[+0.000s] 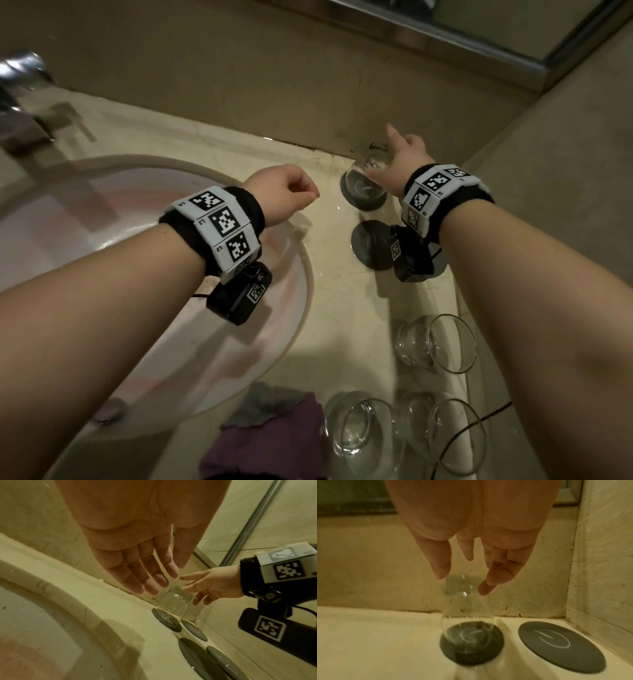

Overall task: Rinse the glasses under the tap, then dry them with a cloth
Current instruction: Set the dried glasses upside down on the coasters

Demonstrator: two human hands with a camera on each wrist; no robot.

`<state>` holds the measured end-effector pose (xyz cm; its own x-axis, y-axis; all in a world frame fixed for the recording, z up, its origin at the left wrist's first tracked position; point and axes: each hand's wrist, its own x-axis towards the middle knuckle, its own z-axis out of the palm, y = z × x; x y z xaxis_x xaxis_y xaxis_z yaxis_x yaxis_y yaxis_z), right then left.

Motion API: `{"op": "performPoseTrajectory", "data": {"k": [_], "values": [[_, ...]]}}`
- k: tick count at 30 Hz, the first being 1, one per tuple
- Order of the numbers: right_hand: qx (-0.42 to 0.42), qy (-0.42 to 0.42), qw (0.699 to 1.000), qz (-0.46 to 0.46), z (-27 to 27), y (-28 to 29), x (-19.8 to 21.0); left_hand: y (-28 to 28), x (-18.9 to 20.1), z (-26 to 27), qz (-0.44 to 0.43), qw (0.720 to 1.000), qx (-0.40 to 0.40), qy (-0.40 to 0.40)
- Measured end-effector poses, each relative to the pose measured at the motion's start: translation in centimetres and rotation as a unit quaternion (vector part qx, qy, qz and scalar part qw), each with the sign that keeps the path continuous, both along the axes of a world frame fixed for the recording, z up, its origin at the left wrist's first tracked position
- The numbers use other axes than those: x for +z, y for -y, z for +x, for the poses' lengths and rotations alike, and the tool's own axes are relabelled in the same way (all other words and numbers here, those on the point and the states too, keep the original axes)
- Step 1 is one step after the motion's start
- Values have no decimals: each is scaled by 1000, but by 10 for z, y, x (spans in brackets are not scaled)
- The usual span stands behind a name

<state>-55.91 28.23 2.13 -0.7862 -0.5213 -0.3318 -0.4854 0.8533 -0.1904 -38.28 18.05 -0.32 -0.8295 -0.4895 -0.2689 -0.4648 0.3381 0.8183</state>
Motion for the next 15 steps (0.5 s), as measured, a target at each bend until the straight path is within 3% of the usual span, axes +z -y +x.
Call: {"op": "performPoseTrajectory", "data": {"k": [7, 15], "values": [[47, -23, 998, -21, 30, -22, 41, -46, 33, 30, -38, 992, -115, 25], [108, -8, 994, -29, 89, -75, 57, -130, 22, 72, -46, 937, -300, 174]]}}
